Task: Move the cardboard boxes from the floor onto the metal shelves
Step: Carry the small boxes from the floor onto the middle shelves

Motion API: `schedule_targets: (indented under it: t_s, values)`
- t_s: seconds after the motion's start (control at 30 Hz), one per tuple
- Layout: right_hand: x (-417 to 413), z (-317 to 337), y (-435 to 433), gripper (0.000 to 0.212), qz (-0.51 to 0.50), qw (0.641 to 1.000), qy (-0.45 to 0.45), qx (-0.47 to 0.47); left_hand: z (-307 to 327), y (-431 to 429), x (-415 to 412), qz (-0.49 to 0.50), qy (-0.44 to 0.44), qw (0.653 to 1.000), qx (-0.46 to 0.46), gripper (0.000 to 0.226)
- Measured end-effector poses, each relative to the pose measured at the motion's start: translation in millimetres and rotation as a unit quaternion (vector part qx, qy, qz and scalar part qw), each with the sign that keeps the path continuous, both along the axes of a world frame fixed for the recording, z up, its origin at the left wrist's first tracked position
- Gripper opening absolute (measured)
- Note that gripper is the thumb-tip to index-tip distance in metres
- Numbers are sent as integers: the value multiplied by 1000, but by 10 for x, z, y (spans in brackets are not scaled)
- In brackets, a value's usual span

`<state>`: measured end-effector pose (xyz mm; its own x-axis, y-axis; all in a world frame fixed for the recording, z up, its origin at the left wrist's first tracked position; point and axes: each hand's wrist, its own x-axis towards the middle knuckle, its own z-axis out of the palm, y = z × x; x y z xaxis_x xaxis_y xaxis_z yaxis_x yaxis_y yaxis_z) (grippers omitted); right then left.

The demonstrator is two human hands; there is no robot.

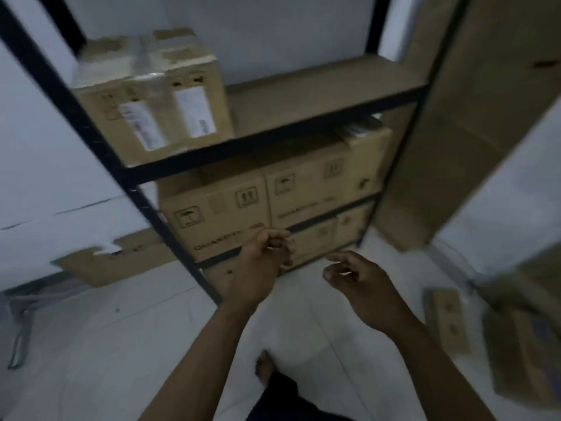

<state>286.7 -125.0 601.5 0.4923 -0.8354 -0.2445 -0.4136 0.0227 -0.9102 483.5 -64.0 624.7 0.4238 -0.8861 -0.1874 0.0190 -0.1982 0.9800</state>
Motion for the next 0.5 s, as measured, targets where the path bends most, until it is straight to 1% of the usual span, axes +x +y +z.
schedule_targets:
  t_s: [0.13,0.27,0.37,0.5]
  values:
    - [-1124,13,570,22,-134,991,-1,1,-27,12,-1106,-150,-5,988,17,16]
    - [-2100,-32,1167,22,-258,966,1,5,-46,75,-2179,-286,-24,958,16,15]
    - [-2727,-88,1592,27,-358,934,9,13,-55,114,-2896,-375,-27,926,23,18]
    - [-3373,-179,2054,26,-485,874,6,21,-140,141,-3802,-488,-60,870,28,15]
